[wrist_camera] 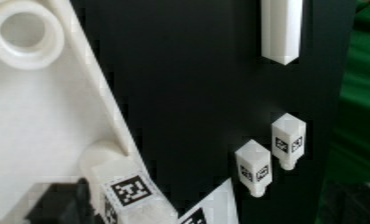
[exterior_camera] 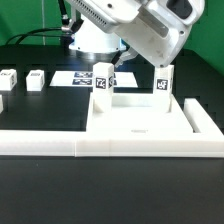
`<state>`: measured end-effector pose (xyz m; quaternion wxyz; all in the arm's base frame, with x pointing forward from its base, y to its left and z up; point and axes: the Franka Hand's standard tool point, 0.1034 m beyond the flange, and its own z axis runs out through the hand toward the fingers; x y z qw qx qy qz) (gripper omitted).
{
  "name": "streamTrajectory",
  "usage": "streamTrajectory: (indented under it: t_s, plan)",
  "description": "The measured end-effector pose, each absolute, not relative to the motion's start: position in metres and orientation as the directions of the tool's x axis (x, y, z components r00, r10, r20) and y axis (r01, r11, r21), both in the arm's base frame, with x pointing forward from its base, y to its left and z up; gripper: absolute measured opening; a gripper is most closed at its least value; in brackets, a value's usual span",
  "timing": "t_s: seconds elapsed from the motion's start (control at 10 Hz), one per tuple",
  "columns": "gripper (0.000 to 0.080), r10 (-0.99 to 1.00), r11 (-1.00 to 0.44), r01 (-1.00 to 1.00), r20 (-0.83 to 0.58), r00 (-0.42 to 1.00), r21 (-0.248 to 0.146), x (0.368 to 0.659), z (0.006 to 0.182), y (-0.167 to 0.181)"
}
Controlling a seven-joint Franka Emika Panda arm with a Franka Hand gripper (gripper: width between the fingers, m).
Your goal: Assemble square table
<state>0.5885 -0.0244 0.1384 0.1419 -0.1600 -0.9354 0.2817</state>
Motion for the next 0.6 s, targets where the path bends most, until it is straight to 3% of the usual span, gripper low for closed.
streamTrajectory:
  t_s: [0.6]
  plan:
    - [0.0649, 0.390, 0.785, 0.230, 0.170, -0.905, -0.576, 0.5878, 0.1385, -0.0269]
